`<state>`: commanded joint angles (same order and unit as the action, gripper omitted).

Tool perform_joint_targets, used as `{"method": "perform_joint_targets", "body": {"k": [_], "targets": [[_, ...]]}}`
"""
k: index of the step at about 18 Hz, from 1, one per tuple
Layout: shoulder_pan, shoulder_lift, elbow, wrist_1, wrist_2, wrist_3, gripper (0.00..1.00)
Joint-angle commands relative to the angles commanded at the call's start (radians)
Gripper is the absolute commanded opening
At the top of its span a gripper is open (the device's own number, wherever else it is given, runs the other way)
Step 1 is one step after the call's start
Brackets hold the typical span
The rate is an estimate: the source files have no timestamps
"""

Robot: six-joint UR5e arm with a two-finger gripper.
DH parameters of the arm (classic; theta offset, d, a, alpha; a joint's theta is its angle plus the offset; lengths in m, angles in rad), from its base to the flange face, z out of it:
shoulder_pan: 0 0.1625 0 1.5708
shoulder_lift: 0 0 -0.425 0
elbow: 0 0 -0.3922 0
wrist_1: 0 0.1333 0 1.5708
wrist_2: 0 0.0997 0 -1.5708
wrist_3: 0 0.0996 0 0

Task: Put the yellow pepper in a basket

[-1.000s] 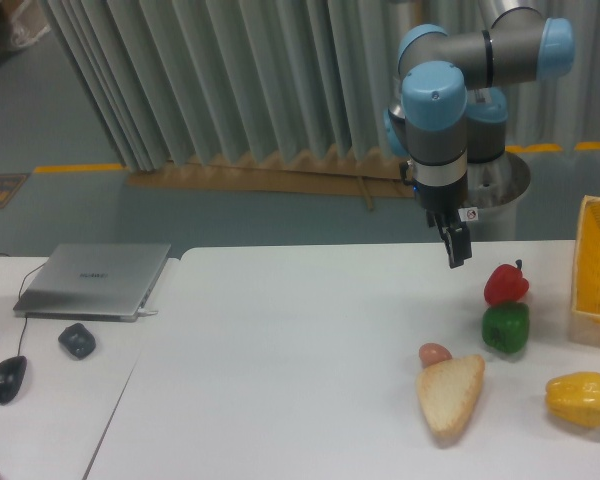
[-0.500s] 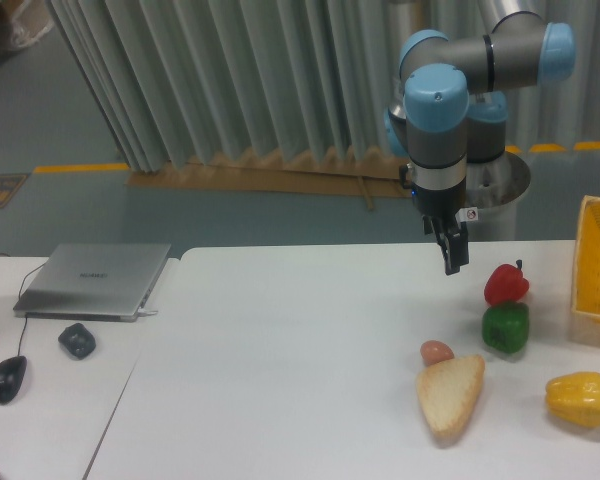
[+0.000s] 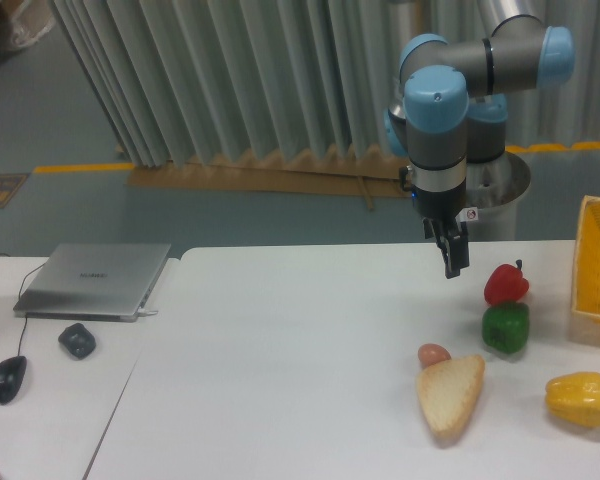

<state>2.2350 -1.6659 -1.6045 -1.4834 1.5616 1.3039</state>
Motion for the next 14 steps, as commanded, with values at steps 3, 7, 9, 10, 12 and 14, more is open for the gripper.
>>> {"method": "perform_joint_targets", "body": {"k": [3,7,9,10,12,14], "targets": [[0.000,-0.001,0.000,0.003,-0.003,-0.055,1.00],[-0.015,-0.018,-0.005,0.070,-0.005,-0.242,1.00],[-0.026,-0.023,-0.005,0.092,-0.003,-0.328,1.00],[-0.025,-0.021,-0.003,0.095,0.000,-0.350,1.00],[-0.014,-0.018,0.000,0.097,0.006,-0.360,1.00],[0.018,-0.026,0.017,0.101,0.041,-0.348,1.00]]}}
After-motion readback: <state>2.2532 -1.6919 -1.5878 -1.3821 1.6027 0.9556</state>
